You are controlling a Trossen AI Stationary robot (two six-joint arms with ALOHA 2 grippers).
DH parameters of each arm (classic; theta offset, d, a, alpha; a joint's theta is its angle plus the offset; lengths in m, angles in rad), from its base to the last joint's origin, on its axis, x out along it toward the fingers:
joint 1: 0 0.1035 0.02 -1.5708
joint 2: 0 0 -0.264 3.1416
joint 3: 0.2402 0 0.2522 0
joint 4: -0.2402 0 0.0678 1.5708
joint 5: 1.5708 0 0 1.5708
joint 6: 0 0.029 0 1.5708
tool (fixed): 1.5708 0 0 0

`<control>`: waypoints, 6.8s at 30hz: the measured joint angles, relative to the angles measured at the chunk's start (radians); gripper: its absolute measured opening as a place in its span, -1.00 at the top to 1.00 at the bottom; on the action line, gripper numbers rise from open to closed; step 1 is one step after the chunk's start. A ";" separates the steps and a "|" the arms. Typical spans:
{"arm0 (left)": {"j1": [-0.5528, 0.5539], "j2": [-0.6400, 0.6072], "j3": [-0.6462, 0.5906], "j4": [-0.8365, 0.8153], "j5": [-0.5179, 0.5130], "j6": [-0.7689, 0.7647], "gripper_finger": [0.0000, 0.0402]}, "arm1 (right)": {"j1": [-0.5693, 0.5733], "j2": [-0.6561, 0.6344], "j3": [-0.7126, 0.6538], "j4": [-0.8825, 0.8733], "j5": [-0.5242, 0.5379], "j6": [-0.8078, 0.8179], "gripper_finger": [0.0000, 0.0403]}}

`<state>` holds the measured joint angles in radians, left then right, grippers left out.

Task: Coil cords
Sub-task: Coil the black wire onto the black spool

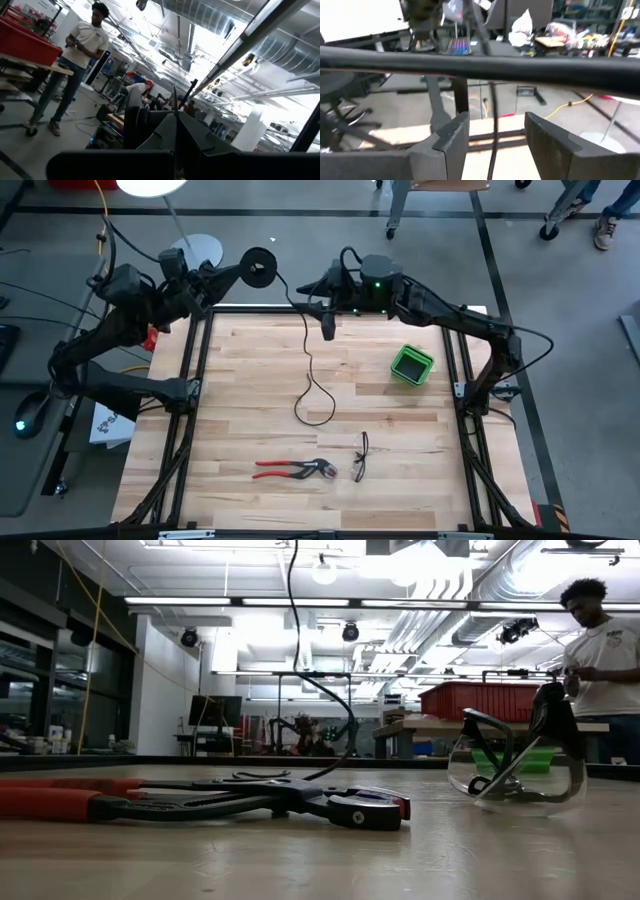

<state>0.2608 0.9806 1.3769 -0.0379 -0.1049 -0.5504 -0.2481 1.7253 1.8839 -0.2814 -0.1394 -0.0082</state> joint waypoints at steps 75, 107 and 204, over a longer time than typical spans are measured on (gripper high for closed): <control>0.024 0.196 0.000 0.193 0.127 -0.790 1.00 | 0.156 0.119 0.000 0.452 0.298 -0.042 1.00; -0.067 0.034 0.002 -0.286 0.263 -0.944 1.00 | 0.116 0.120 -0.001 0.436 0.269 -0.170 1.00; 0.020 0.063 0.000 0.129 -0.024 0.074 1.00 | 0.049 0.008 0.000 0.121 0.237 -0.105 0.15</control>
<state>0.2810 1.0432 1.3766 0.0906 -0.1287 -0.4768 -0.1987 1.7332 1.8839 -0.1601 0.0975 -0.1136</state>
